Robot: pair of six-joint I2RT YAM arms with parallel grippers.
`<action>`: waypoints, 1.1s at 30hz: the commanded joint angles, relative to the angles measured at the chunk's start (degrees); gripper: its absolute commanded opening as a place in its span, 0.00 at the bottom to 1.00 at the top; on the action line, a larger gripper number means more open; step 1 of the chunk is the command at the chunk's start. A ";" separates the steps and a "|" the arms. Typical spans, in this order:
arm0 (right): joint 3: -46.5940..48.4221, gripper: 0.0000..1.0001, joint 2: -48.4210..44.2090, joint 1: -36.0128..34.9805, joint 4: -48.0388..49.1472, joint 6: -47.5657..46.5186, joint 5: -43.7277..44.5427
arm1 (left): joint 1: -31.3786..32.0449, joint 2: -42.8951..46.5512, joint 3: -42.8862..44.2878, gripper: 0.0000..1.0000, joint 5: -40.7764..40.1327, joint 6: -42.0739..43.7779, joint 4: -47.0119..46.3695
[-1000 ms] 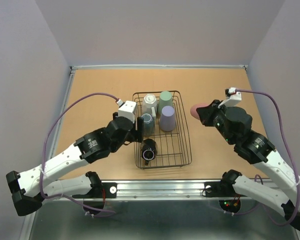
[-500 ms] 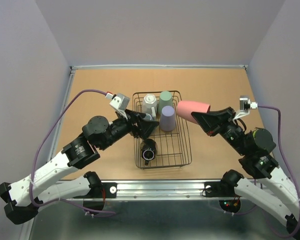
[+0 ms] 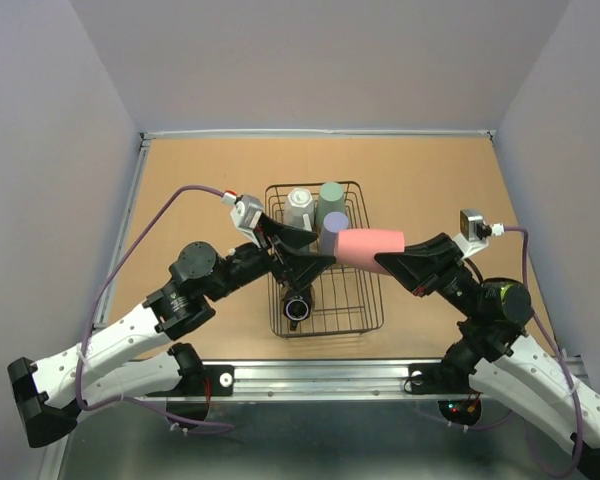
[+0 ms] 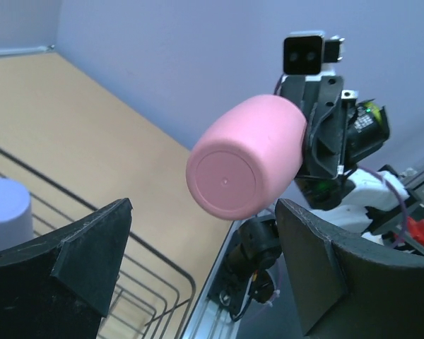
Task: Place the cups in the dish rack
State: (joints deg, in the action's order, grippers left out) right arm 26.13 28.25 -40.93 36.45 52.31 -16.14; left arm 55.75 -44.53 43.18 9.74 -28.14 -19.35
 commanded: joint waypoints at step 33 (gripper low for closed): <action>-6.53 0.01 1.46 0.23 18.57 8.50 -3.28 | 4.02 -11.89 0.94 0.83 16.45 -5.61 -27.23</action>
State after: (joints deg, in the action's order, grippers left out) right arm 20.71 29.04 -40.84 50.85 60.12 -19.05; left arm 58.65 -56.31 41.12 23.64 -33.91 -42.22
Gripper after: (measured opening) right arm 0.134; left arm 0.862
